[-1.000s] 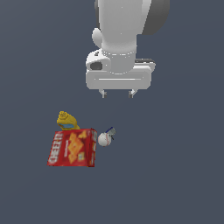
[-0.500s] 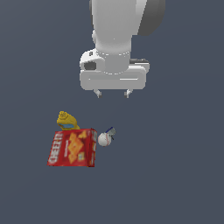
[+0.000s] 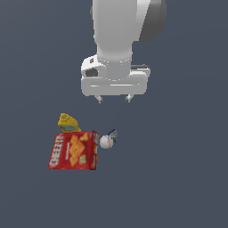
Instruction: Pick up a designated object from a clutter of objects.
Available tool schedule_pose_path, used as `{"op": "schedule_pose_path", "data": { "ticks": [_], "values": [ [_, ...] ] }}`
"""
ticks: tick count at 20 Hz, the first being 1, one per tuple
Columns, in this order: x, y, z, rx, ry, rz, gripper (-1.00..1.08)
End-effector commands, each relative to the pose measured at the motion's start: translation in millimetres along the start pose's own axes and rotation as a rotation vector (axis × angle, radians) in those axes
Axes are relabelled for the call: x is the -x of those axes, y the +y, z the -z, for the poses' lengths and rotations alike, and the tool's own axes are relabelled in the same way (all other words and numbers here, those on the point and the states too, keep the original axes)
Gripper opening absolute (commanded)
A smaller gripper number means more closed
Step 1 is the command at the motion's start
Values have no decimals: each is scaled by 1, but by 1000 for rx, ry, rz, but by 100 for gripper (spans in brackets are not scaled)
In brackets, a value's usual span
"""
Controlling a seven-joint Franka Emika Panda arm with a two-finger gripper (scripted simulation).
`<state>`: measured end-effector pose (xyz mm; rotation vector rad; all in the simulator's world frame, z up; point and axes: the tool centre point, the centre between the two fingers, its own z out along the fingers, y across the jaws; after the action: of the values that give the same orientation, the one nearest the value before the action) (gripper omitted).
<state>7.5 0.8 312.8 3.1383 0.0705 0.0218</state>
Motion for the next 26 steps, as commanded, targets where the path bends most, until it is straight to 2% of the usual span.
{"op": "schedule_pose_path", "data": {
  "ticks": [1, 8, 26],
  "values": [
    [-3, 2, -8, 0, -1, 25, 100],
    [-14, 9, -46, 1, -4, 137, 100],
    [-29, 35, -180, -4, -11, 531, 100]
  ]
}}
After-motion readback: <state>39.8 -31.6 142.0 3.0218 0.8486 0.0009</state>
